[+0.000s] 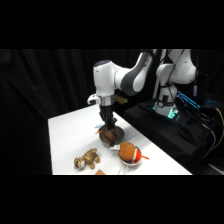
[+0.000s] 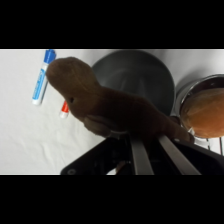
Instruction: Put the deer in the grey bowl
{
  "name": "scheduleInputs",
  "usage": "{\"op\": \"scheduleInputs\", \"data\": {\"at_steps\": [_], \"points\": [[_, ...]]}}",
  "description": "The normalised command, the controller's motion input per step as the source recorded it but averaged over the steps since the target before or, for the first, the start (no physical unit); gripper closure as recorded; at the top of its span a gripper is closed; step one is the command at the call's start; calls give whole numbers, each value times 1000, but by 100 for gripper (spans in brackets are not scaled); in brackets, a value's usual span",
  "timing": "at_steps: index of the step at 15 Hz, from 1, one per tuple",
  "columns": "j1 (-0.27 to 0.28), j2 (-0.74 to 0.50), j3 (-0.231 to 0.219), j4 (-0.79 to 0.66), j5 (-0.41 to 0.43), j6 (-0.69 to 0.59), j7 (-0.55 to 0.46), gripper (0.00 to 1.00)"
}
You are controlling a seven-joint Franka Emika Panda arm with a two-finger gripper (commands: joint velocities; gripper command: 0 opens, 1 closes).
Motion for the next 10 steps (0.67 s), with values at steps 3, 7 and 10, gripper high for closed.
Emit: {"op": "scheduleInputs", "data": {"at_steps": [3, 7, 10], "points": [[-31, 106, -27, 59, -37, 132, -36, 53], [-34, 30, -20, 116, -74, -113, -33, 18], [-20, -90, 13, 124, -72, -306, -60, 0]]}}
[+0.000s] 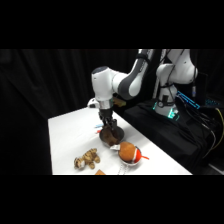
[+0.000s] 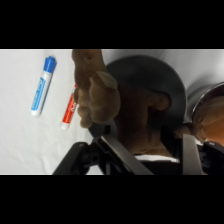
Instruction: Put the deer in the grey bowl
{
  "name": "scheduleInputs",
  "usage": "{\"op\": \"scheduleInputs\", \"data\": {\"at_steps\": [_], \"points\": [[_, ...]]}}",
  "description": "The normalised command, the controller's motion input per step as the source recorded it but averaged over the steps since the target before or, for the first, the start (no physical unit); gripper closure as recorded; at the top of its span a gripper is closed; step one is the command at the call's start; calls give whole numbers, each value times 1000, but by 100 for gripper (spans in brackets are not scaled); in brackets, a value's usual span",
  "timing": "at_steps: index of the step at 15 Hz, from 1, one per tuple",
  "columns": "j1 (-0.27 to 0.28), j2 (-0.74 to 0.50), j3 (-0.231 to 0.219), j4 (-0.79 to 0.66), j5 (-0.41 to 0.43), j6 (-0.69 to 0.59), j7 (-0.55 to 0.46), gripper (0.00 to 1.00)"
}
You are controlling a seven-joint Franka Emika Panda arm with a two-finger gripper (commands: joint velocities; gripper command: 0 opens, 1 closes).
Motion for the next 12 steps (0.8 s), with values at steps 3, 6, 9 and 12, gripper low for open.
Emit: {"op": "scheduleInputs", "data": {"at_steps": [3, 6, 9, 12], "points": [[-4, -281, 13, 99, -69, -438, -35, 0], [5, -482, 10, 48, -51, -490, -47, 0], [21, -464, -5, 78, -50, -459, -34, 0], [39, -290, -11, 132, -46, -385, -26, 0]]}}
